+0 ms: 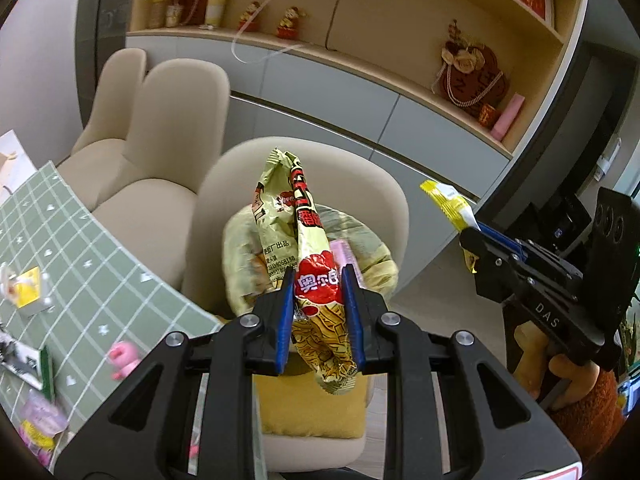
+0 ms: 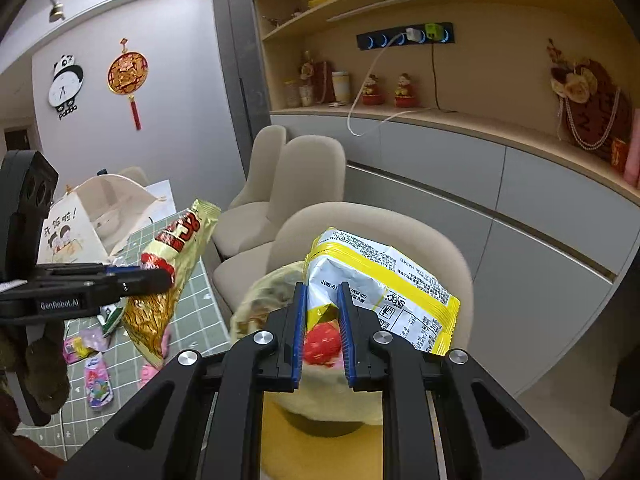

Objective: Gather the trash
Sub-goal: 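Carry the yellow-red wrapper and white-yellow bag over the trash bin with both grippers, then open both grippers to drop the wrapper and bag into the bin, then move both grippers back over the table toward the remaining trash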

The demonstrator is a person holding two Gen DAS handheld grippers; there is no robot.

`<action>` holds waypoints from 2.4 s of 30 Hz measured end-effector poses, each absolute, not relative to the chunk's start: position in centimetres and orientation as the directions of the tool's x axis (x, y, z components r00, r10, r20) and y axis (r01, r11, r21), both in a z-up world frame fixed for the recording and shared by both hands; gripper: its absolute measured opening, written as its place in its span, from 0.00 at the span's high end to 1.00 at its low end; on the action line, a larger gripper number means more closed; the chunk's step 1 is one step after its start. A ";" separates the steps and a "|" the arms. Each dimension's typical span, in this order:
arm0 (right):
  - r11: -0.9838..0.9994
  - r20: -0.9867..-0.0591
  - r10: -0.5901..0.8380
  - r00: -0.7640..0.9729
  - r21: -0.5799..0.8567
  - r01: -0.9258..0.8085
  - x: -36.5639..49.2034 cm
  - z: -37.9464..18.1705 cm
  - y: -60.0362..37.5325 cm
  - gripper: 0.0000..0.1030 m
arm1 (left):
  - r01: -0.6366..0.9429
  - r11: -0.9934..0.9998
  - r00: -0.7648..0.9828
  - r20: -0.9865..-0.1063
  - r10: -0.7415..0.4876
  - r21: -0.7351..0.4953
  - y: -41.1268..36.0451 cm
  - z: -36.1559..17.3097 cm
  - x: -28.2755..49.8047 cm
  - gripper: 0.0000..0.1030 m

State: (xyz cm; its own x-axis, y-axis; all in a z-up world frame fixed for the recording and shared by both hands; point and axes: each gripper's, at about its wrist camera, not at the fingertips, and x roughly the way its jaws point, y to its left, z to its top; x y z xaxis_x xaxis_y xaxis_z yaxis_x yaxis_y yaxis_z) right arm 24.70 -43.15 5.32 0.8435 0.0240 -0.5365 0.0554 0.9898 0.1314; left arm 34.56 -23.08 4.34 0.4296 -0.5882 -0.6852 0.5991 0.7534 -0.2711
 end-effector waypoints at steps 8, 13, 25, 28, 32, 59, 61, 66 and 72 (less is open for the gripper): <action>0.989 -0.533 0.040 0.845 0.140 0.042 26.1 4.9 -46.9 0.84 | 0.542 0.711 0.319 -0.672 -0.668 -0.448 -27.2 0.3 39.8 0.79; 0.990 -0.531 0.047 0.846 0.140 0.033 26.8 4.8 -48.7 0.84 | 0.501 0.729 0.323 -0.681 -0.657 -0.466 -29.6 -2.3 43.0 0.79; 0.981 -0.512 0.102 0.853 0.194 -0.001 28.4 3.7 -50.4 0.84 | 0.465 0.820 0.165 -0.877 -0.451 -0.334 -34.5 -9.4 45.4 0.80; 0.976 -0.514 0.124 0.848 0.216 -0.013 29.0 3.3 -50.1 0.84 | 0.450 0.827 0.180 -0.873 -0.454 -0.337 -34.4 -9.2 45.7 0.79; 0.976 -0.513 0.158 0.844 0.212 -0.054 30.3 3.3 -49.1 0.84 | 0.436 0.812 0.186 -0.844 -0.503 -0.388 -32.8 -8.1 45.4 0.59; 0.917 -0.773 0.392 0.498 0.373 -0.142 41.3 -8.9 -41.4 0.83 | 0.065 0.888 0.442 -0.785 -0.435 -0.456 -12.1 -3.0 39.8 0.52; 0.918 -0.762 0.386 0.520 0.370 -0.139 40.8 -8.3 -41.1 0.80 | 0.063 0.887 0.444 -0.783 -0.435 -0.458 -11.7 -3.1 39.3 0.52; 0.942 -0.747 0.320 0.583 0.315 -0.114 39.0 -6.3 -40.7 0.62 | 0.082 0.896 0.465 -0.778 -0.421 -0.436 -10.5 -2.6 38.0 0.52; 0.971 -0.714 0.223 0.664 0.223 -0.086 35.1 -2.6 -37.8 0.62 | 0.155 0.912 0.503 -0.764 -0.404 -0.381 -8.5 -1.4 35.8 0.51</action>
